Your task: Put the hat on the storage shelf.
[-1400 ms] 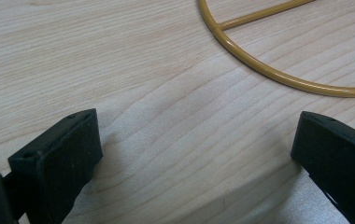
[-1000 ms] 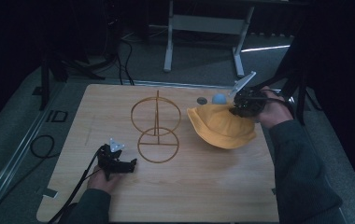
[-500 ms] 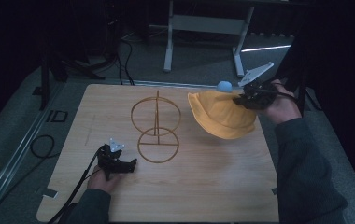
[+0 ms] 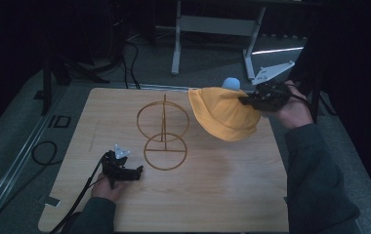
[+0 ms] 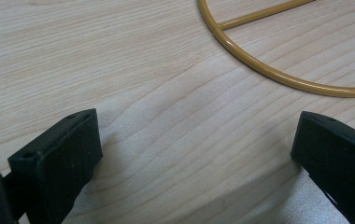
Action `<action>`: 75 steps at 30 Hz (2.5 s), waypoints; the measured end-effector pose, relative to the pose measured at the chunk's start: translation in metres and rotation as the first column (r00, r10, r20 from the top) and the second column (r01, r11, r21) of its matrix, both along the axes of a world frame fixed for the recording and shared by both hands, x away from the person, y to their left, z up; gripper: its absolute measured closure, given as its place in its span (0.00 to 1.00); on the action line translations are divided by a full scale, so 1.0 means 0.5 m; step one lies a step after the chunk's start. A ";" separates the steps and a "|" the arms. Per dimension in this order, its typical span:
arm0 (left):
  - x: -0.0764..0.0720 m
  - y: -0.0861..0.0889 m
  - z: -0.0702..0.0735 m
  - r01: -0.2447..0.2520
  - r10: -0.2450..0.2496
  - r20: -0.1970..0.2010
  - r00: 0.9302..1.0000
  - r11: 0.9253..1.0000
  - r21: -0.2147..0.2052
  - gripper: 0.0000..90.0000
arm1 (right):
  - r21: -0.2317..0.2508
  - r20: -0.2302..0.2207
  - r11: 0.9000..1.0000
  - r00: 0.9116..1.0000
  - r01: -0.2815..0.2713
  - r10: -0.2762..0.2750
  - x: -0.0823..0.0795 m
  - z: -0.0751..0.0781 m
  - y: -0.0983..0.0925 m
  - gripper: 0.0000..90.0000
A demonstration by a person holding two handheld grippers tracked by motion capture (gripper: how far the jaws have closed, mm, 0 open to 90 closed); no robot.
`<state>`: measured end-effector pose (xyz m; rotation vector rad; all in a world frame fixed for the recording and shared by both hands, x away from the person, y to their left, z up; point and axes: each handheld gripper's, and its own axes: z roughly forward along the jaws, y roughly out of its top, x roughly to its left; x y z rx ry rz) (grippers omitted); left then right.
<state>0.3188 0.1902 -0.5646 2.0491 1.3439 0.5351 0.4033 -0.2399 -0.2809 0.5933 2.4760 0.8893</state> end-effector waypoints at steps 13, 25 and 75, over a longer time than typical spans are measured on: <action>0.000 0.000 0.000 0.001 -0.001 0.000 1.000 1.000 0.001 0.02 | 0.056 0.011 0.998 0.999 -0.039 0.039 0.000 0.010 0.029 0.93; 0.000 0.000 0.000 0.001 -0.001 0.001 1.000 1.000 0.001 0.02 | 0.068 0.027 0.995 0.997 -0.073 0.071 0.002 0.023 0.062 0.93; 0.000 0.000 0.000 0.001 -0.001 0.002 1.000 1.000 0.003 0.02 | -0.015 -0.003 0.976 0.976 -0.219 0.219 0.019 0.044 0.279 0.92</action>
